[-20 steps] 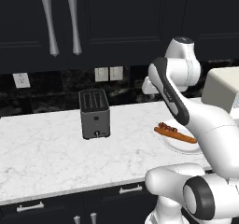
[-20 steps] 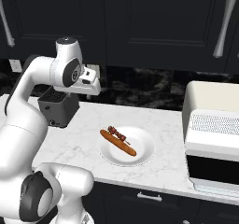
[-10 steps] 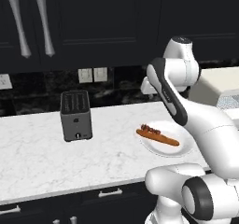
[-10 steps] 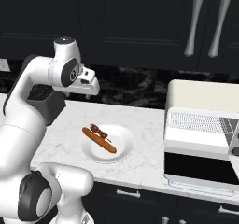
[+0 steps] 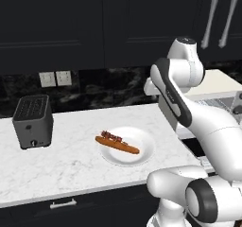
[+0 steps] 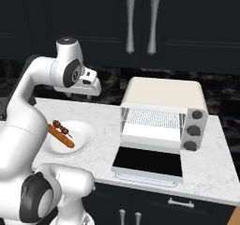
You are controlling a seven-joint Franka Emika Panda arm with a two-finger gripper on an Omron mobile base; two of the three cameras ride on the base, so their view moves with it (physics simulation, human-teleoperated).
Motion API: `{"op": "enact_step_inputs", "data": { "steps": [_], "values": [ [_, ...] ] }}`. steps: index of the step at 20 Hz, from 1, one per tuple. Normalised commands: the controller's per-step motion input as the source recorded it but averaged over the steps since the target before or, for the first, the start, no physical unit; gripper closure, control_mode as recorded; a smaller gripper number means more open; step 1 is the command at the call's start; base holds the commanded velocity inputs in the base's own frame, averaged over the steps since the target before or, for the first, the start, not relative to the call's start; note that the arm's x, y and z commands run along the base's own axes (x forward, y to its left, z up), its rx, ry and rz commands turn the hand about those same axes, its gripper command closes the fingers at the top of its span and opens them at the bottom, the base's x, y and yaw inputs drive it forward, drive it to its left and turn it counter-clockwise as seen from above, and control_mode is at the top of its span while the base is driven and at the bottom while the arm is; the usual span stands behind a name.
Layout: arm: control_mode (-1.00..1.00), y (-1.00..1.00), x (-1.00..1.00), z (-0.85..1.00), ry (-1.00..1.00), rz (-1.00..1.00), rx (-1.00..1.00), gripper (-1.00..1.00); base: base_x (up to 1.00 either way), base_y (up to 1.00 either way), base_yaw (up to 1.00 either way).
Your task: Pick up the kebab skewer and baguette bread, and place them inside the toaster oven. Close the toaster oven door and start by setting the timer.
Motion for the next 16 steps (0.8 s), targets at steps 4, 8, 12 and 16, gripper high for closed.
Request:
{"op": "enact_step_inputs", "data": {
  "steps": [4,8,12,16],
  "values": [
    [1.0,0.0,0.0,0.0,0.0,0.0,0.0,-1.0,0.0,-0.46,0.0],
    [1.0,0.0,0.0,0.0,0.0,0.0,0.0,-1.0,0.0,0.0,0.0],
    [1.0,0.0,0.0,0.0,0.0,0.0,0.0,-1.0,0.0,0.0,0.0],
    [1.0,0.0,0.0,0.0,0.0,0.0,0.0,-1.0,0.0,0.0,0.0]
  ]
}}
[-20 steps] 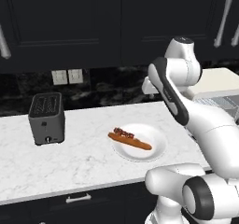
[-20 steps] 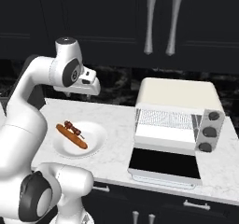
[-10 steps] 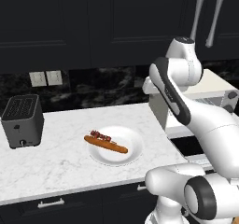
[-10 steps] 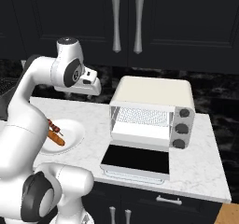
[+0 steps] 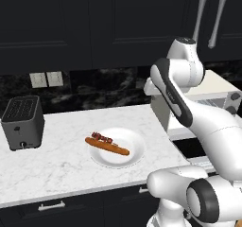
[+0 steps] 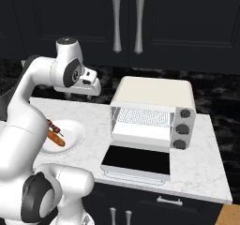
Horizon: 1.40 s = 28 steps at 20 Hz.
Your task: Pick up the kebab skewer and baguette bread, and place them inside the toaster oven. Close the toaster oven door and start by setting the timer.
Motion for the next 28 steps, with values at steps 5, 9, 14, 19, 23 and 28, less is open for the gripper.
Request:
{"op": "enact_step_inputs", "data": {
  "steps": [5,9,14,19,23,28],
  "values": [
    [1.0,0.0,0.0,0.0,0.0,0.0,0.0,-1.0,0.0,0.0,0.0],
    [1.0,0.0,0.0,0.0,0.0,0.0,0.0,-1.0,0.0,0.0,0.0],
    [-1.0,0.0,0.0,0.0,0.0,0.0,0.0,-1.0,0.0,0.0,0.0],
    [-1.0,0.0,0.0,0.0,0.0,0.0,0.0,-1.0,0.0,0.0,0.0],
    [-1.0,0.0,-0.05,0.0,0.0,0.0,0.0,-1.0,0.0,0.0,0.0],
    [-1.0,-0.55,-0.63,-0.16,-0.14,0.09,0.02,-1.0,0.0,0.0,0.0]
  ]
}}
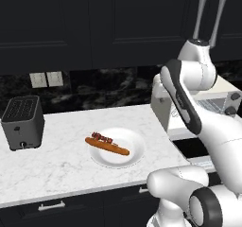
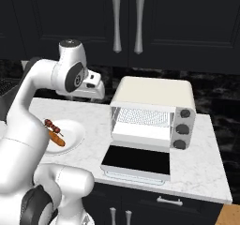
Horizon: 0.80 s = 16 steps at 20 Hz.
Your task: Pick up the kebab skewer and baguette bread, and place them inside the toaster oven. Close the toaster oven door and start by setting the timer.
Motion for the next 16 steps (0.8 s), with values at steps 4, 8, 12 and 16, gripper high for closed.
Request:
{"op": "enact_step_inputs", "data": {
  "steps": [4,8,12,16],
  "values": [
    [-1.0,-1.0,-0.92,-0.35,-0.31,0.33,0.02,-1.0,0.0,0.0,0.0],
    [-1.0,-0.98,-0.56,-0.4,-0.3,0.36,0.0,-1.0,0.0,0.0,0.0],
    [-1.0,-0.95,-0.02,-0.3,-0.33,0.24,0.02,-1.0,0.0,0.0,0.0],
    [-1.0,-0.78,-0.02,-0.29,-0.34,0.1,0.0,-1.0,0.0,0.0,0.0]
  ]
}}
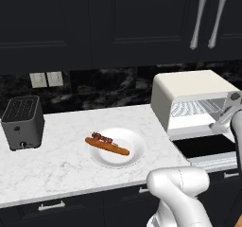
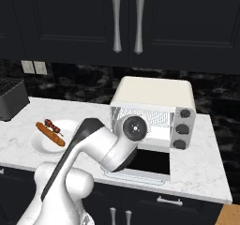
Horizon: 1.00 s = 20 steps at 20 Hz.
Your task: Pick up the kebab skewer and baguette bread, and place them inside the toaster oven. Close the toaster oven door and start by setting the timer.
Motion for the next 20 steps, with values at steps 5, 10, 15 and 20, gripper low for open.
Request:
{"op": "enact_step_inputs", "data": {
  "steps": [5,10,15,20],
  "values": [
    [-1.0,-0.45,0.17,-0.38,-0.18,0.01,0.0,-1.0,0.0,0.0,0.0],
    [-1.0,-0.02,0.22,-0.03,-0.33,0.0,0.0,-1.0,0.0,0.0,0.0],
    [-1.0,0.0,0.12,-0.01,-0.1,0.0,0.0,-1.0,0.0,0.0,0.0],
    [-1.0,-0.08,0.46,-0.03,0.0,0.0,0.0,-1.0,0.0,0.0,0.0]
  ]
}}
